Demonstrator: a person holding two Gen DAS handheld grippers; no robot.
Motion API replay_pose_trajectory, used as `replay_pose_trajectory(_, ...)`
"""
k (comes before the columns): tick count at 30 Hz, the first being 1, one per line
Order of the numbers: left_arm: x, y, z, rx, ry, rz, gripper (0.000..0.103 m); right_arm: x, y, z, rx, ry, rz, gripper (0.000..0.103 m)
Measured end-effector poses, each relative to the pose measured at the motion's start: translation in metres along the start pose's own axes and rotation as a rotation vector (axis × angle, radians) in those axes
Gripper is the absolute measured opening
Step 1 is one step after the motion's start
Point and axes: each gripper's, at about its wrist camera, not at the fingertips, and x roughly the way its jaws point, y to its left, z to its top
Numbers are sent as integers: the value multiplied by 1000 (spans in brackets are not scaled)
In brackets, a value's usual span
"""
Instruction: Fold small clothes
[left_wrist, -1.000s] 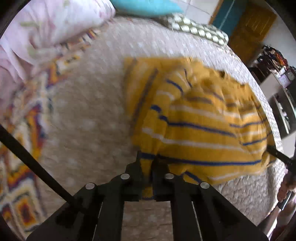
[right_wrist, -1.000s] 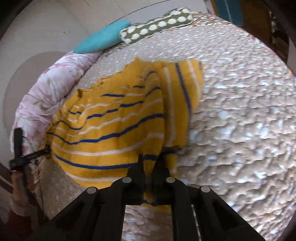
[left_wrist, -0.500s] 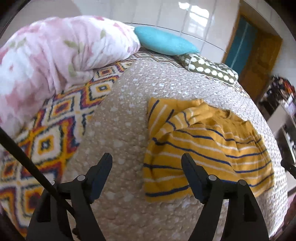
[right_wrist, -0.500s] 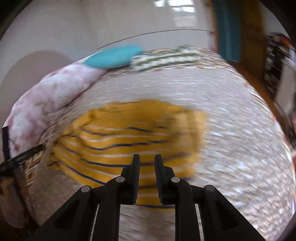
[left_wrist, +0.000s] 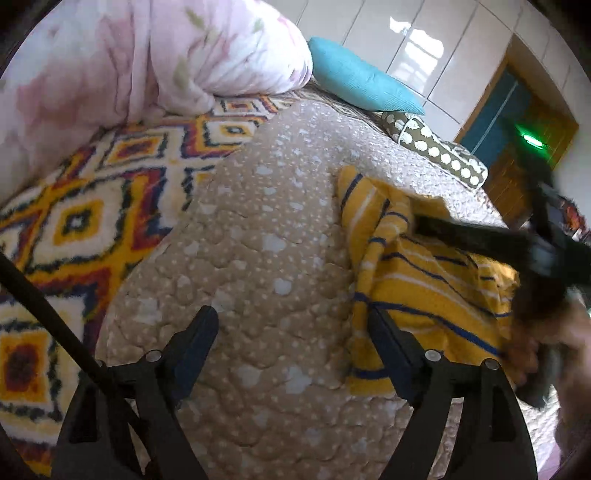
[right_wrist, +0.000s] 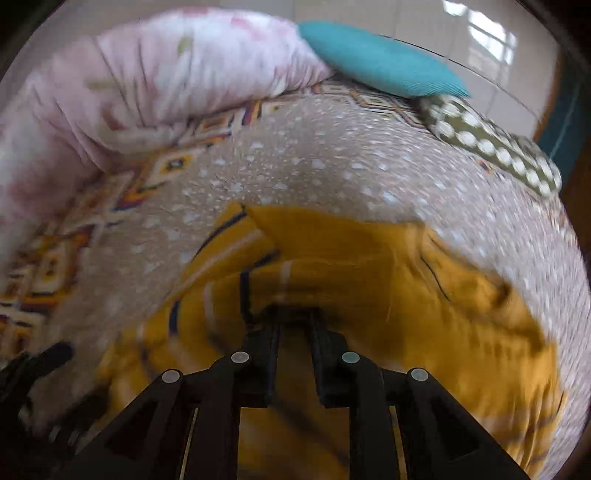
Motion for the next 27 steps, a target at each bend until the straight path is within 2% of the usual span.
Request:
replay_pose_trajectory(4, 3, 9, 2, -33, 11, -46, 84, 34, 14, 38, -36, 24, -22, 18)
replay_pose_trajectory(7, 3, 10, 2, -28, 12, -58, 85, 60, 25, 53, -46, 70, -45, 17)
replay_pose_trajectory(9, 5, 9, 2, -25, 14, -63, 87, 64, 29, 60, -53, 77, -74, 17)
replay_pose_trajectory(11, 5, 8, 1, -20, 15, -59, 88, 55, 26, 64, -23, 73, -49, 18)
replay_pose_trajectory(13, 5, 7, 0, -11, 12, -50, 88, 26, 16, 63, 25, 14, 11, 18)
replay_pose_trajectory(16, 3, 7, -1, -18, 7, -35, 88, -19, -2, 52, 64, -65, 7, 18)
replay_pose_trajectory(19, -1, 5, -3, -21, 8, -7, 88, -43, -17, 33, 105, -63, 35, 18)
replay_pose_trajectory(22, -1, 4, -5, -7, 15, 13, 88, -31, -13, 15, 87, 10, 39, 18)
replay_pose_trajectory(24, -1, 3, -6, -1, 17, 17, 88, -8, -1, 9, 35, 54, -15, 18)
replay_pose_trajectory(27, -1, 6, -6, -9, 20, 6, 88, 26, 12, 25, 11, 79, -54, 18)
